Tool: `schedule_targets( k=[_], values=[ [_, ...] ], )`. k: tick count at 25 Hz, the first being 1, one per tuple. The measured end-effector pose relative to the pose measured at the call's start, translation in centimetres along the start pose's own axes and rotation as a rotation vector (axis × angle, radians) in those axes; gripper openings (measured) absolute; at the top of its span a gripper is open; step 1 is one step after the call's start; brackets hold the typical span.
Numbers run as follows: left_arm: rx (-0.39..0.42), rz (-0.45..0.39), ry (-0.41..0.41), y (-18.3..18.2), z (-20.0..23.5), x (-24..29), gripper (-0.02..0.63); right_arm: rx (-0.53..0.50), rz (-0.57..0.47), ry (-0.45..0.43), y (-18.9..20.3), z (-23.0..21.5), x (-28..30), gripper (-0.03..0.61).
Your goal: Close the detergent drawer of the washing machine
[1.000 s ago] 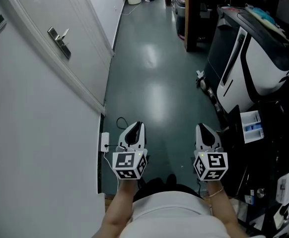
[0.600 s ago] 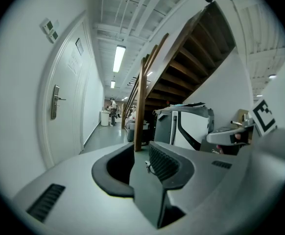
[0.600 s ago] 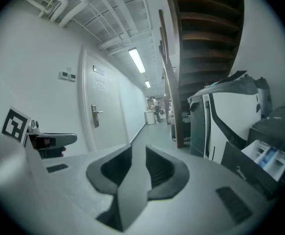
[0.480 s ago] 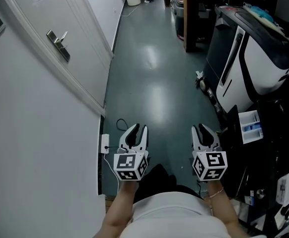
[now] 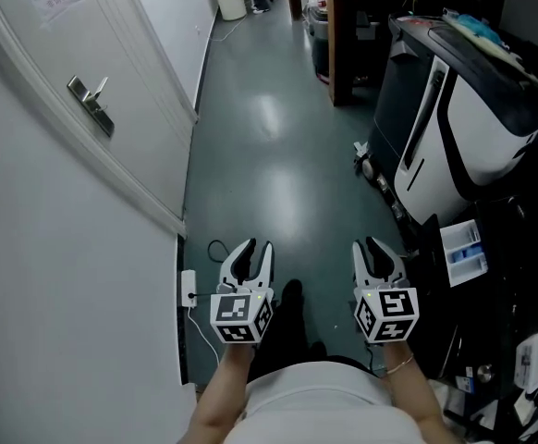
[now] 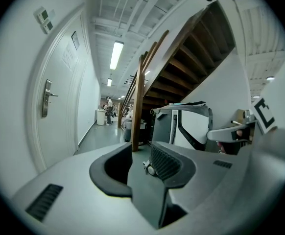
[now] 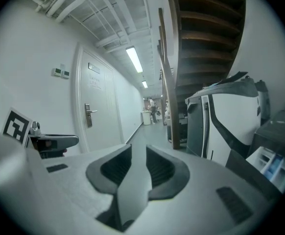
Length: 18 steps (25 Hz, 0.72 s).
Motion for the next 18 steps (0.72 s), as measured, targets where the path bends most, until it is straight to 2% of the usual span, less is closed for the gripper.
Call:
schedule_targets(
  k=[9,18],
  values=[
    [0.005,0.026,0.090,-1.5,4.1,9.3,0.118,0.037,-0.003,0.087,-2.1,-1.5,7.7,0.078],
    [0.041,0.058,0.265,-4.4,6.3,20.1,0.121,0.093,-0.014,0.224,-4.9,-3.5,14.3,0.078]
  ],
)
Point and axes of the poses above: the fingertips, and each gripper's own axes: x forward along the fingers, z to its left, y out of its underside, the point moved 5 cm from there along -x, backward along the fingers, and after that the axes turned 5 degrees about y, right-handed, at the moved point
